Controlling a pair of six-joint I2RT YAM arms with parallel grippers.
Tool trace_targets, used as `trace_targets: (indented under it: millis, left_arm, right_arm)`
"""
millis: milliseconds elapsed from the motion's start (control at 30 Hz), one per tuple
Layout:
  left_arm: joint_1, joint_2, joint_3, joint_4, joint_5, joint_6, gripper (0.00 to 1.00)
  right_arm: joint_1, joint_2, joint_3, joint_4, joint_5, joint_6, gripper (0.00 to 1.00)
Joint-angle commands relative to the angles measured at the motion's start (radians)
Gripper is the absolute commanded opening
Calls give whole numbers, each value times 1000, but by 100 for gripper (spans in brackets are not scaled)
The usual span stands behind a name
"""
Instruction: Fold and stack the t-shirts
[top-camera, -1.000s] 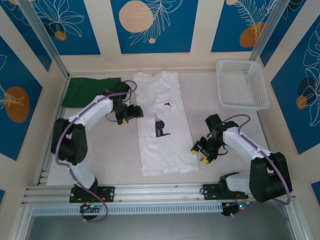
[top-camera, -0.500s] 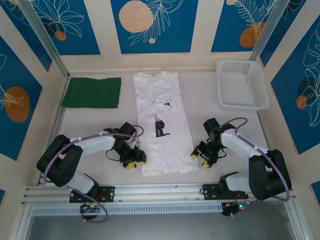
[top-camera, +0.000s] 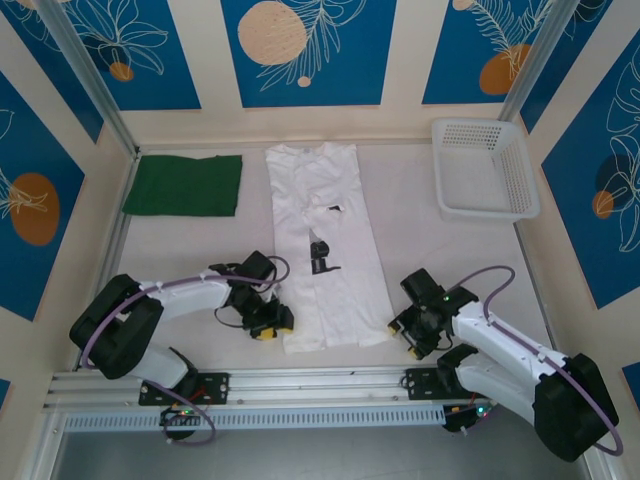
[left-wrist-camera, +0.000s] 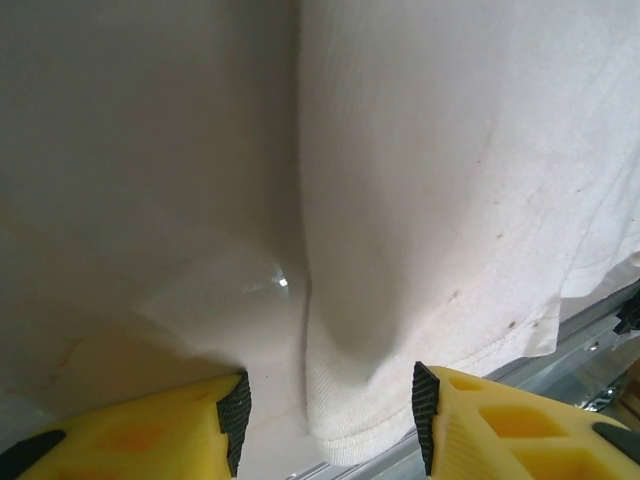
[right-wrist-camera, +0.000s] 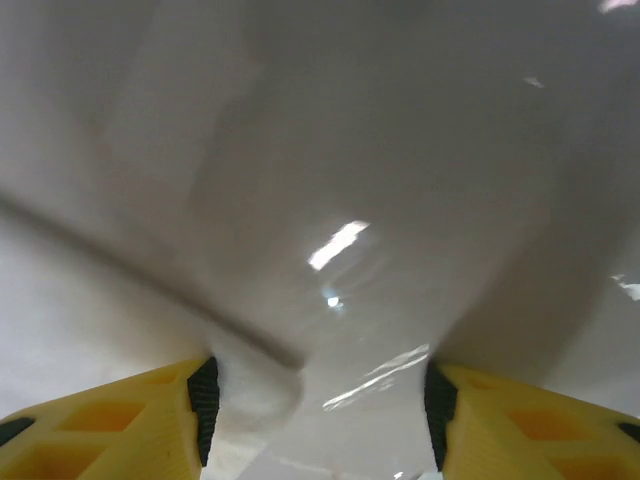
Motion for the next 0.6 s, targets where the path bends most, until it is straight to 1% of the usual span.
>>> trace_targets:
  millis: [0,67,167,267,333,400,433,500,567]
  left_arm:
    - [-90,69,-20,105,41,37,49]
    - [-102,74,-14,99,23,56,48]
    - [-109,86,-26,108,9,60,41]
    - [-112,87,-32,97,-20,68,37]
    - [-113,87,-31,95,-27,71,36]
    - [-119,89,-21,86,-30,77,36]
    - [-124,92,-15,78,-31,85,39]
    - [-135,91,-6,61,-33,106,43]
    - [-155,86,-1,34,-43,140,43]
  right_arm:
    - [39,-56,-47,76,86,123,56]
    - [42,-91,-64,104,92,104,54]
    - [43,-129,-99,135,88,101,46]
    - [41,-139,-118,151,86,85,41]
    - [40,-138,-115,170,85,53,38]
    - [40,-137,-107,192,80,27,38]
    - [40,-135,-102,204,76,10,39]
    - [40,-128,-90,205,74,-11,43]
    - [40,-122,-73,200,76,-40,45]
